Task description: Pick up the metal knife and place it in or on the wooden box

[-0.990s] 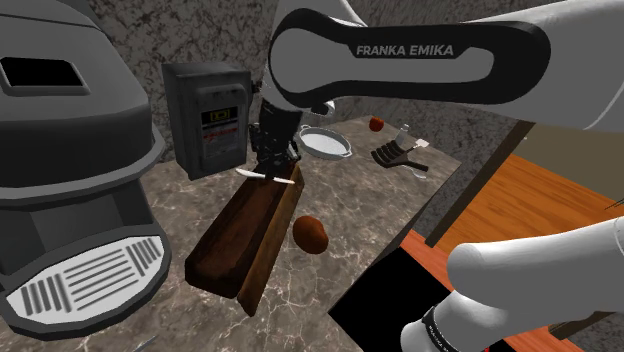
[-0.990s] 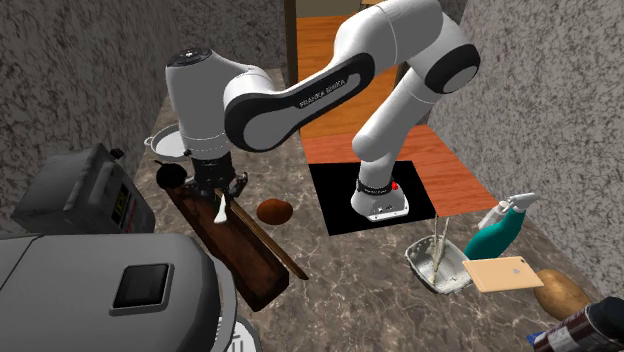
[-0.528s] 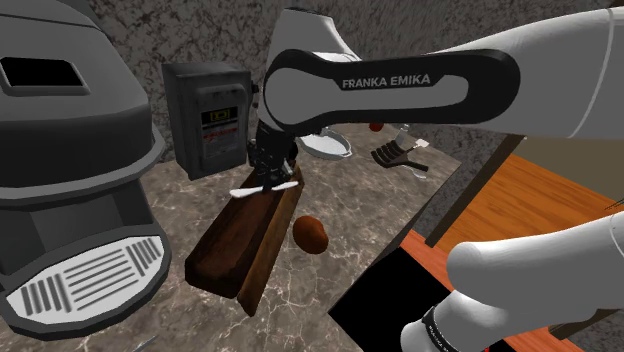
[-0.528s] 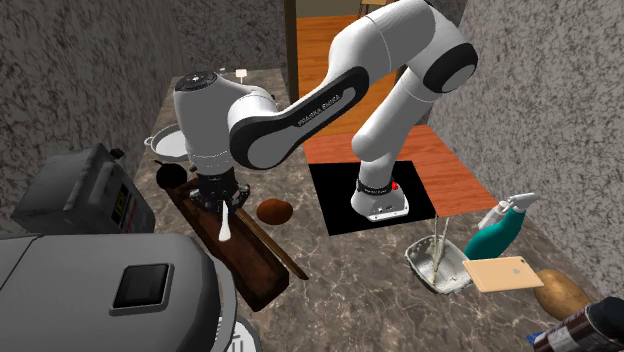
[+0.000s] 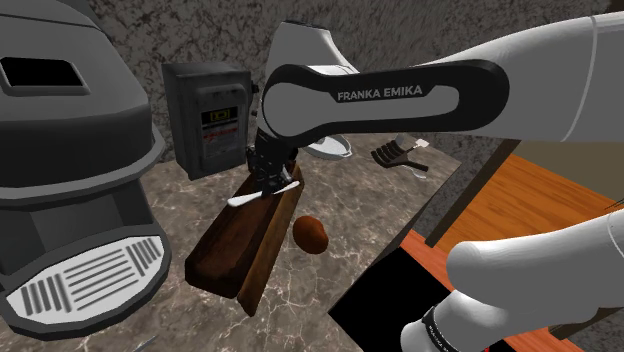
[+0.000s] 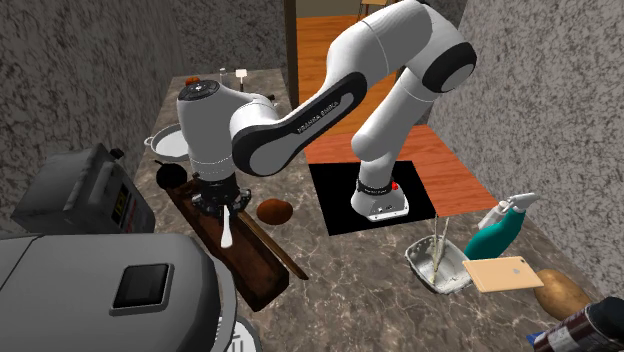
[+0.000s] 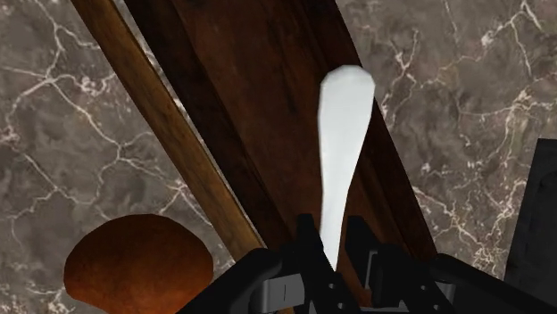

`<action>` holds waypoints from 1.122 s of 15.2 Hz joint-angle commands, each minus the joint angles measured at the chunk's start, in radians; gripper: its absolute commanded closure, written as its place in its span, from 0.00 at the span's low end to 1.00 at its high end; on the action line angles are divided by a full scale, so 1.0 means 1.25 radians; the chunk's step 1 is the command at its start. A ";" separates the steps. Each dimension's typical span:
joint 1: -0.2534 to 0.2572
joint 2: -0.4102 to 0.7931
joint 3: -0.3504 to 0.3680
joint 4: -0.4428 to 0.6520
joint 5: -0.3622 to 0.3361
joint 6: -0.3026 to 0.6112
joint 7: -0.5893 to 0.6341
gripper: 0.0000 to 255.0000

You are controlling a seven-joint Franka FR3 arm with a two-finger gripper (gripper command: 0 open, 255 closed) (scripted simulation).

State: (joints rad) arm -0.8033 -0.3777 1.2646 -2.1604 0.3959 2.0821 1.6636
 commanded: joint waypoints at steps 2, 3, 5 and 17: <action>0.000 0.000 0.000 0.000 0.000 0.000 0.000 1.00; 0.000 0.000 0.000 0.000 0.000 0.000 0.000 0.00; 0.000 0.000 0.000 0.000 0.000 0.000 0.000 0.00; 0.047 -0.037 -0.084 0.065 0.007 -0.106 -0.010 0.00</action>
State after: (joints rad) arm -0.7453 -0.4227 1.1607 -2.0803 0.4038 1.9508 1.6519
